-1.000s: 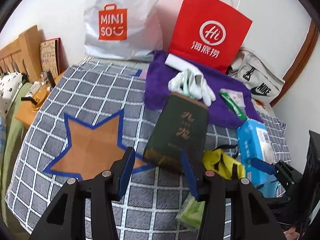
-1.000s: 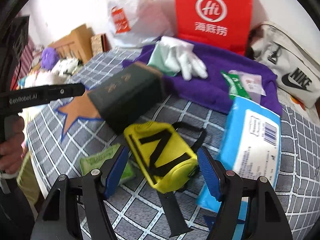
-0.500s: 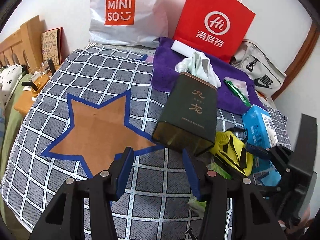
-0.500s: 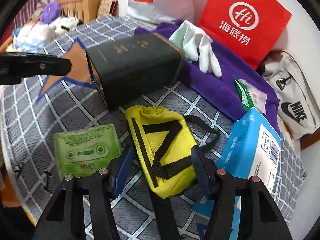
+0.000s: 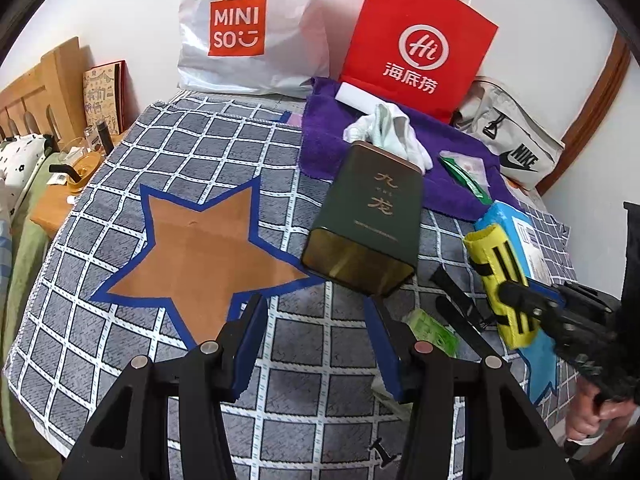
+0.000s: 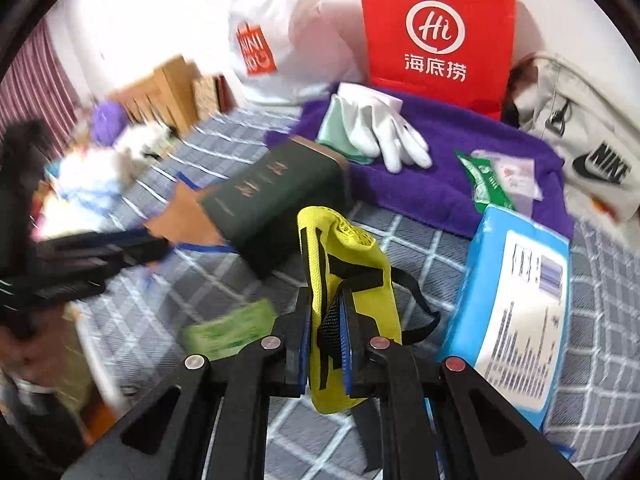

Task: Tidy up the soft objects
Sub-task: 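Grasp the yellow bag by its body with the right tool, then grasp the green cassette-printed tissue pack with the left tool while the right tool holds the yellow bag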

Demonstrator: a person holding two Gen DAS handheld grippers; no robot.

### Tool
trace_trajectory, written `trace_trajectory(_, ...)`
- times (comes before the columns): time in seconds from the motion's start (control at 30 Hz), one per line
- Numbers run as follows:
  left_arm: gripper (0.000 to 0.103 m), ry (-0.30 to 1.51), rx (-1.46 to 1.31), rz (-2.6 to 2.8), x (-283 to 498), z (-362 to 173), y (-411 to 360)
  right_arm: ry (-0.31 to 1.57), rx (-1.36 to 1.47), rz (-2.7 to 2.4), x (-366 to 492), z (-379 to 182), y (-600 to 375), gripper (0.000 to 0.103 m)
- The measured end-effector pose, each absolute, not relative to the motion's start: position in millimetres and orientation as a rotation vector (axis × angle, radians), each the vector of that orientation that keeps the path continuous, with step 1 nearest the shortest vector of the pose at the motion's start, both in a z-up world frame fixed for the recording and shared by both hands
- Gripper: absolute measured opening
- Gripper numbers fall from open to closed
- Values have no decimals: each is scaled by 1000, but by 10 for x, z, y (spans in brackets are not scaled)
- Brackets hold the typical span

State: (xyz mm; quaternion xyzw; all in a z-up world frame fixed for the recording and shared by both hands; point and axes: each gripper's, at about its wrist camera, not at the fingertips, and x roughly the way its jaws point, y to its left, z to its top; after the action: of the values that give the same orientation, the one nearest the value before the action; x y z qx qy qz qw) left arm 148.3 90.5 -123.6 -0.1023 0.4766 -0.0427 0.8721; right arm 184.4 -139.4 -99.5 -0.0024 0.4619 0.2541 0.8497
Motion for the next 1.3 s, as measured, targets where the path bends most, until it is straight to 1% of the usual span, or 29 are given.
trace_trajectory(0.23, 48, 965, -177, -89, 1250, -1090, 808, 939, 39, 540, 1439, -845, -1483, 12)
trace_trajectory(0.47, 48, 943, -154, -110, 1044, -977, 653, 912, -12, 490, 881, -641, -1645, 12)
trace_trajectory(0.67, 49, 935, -117, -153, 895, -964, 469, 925, -63, 357, 595, -720, -1971, 12)
trace_trajectory(0.77, 55, 940, -109, -154, 881, -1017, 406, 962, -85, 281, 602, -860, -2121, 12)
trace_trajectory(0.93, 58, 969, -110, -196, 941, -1173, 294, 1008, -130, 213, 683, -1153, -2187, 12)
trace_trajectory(1.07, 67, 999, -69, -208, 1042, -1292, 173, 1021, -103, 250, 821, -1355, -2173, 13)
trace_trajectory(1.17, 68, 1019, -47, -218, 1133, -1376, 100, 1017, -94, 272, 890, -1431, -2141, 18)
trace_trajectory(1.27, 68, 1047, -28, -248, 1217, -1487, 19, 1012, -108, 305, 890, -1459, -2100, 27)
trace_trajectory(1.3, 68, 1056, -20, -258, 1245, -1528, -10, 1005, -108, 311, 881, -1448, -2094, 36)
